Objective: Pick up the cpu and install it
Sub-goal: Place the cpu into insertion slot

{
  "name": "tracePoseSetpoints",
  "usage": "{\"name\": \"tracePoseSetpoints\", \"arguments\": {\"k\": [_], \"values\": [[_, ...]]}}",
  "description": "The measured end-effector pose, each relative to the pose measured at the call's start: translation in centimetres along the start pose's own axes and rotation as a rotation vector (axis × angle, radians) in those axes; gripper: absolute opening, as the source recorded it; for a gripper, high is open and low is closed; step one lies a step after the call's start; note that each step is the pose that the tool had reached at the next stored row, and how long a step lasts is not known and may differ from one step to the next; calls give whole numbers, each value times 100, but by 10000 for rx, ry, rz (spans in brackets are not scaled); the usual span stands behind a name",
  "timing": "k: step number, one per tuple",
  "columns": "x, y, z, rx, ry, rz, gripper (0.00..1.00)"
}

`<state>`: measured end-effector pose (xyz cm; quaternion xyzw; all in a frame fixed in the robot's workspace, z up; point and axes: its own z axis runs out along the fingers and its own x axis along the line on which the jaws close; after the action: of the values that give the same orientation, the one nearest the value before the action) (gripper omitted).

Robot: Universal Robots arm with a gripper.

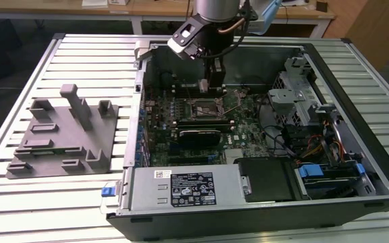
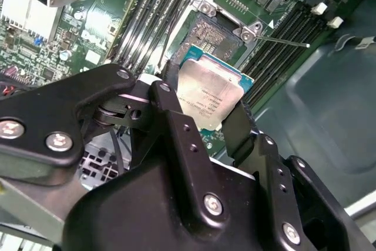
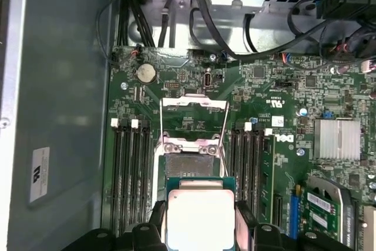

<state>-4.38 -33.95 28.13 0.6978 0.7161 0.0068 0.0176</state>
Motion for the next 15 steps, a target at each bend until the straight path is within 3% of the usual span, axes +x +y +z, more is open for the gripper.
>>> {"name": "tracePoseSetpoints", "arguments": {"k": [15], "values": [[27,3,202,0,-18,-36,54]]}}
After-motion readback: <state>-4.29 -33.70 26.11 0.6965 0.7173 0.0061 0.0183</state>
